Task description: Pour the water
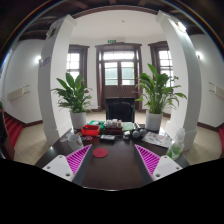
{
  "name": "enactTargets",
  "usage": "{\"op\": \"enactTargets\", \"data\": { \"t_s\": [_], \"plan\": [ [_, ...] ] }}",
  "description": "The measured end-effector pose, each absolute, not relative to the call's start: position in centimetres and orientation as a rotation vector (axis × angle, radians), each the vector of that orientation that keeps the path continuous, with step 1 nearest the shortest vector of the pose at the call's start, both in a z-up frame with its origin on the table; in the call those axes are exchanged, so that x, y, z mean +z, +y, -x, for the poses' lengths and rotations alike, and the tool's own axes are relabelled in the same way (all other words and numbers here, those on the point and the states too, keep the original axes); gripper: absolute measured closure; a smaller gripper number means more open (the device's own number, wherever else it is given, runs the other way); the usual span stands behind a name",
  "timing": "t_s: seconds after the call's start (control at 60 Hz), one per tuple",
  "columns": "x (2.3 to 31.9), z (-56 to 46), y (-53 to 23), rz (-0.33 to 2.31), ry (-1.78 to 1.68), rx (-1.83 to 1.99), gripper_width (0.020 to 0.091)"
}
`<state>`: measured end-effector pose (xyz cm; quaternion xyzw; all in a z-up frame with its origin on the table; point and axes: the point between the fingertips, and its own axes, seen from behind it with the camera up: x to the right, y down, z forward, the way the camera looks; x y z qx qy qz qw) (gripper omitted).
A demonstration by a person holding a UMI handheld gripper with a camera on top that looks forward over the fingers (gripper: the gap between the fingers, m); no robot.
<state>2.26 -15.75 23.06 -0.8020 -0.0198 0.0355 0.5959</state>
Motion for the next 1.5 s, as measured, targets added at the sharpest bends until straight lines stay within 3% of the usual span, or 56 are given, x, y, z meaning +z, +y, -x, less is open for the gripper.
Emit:
{"op": "enactTargets", "data": {
  "t_s": [0.133,0.15,0.267,0.4,0.583,0.833,0.9,0.983,1.067,1.217,1.5],
  "plan": [
    [20.0,-5.4,-16.3,1.820,-0.043,0.101,0.0250],
    [21.9,-3.4,-16.0,1.825,-0.029,0.098,0.0250],
    [14.5,-11.7,-17.5,1.854,0.029,0.065,0.0252],
    [11.0,-18.9,-17.8,1.865,0.092,0.005,0.0254],
    [11.5,-25.9,-13.5,1.794,0.120,-0.072,0.0254],
    [11.1,-28.1,-6.6,1.769,0.154,-0.029,0.0272],
    [11.6,-28.2,-5.6,1.740,0.149,-0.025,0.0343],
    [11.6,-27.9,-4.7,1.728,0.138,-0.045,0.0511],
    [11.8,-28.3,-4.1,1.715,0.142,-0.062,0.0580],
    [11.6,-28.7,-4.4,1.715,0.169,-0.088,0.0781],
    [12.6,-27.3,-3.2,1.764,0.011,-0.372,0.0781]
  ]
}}
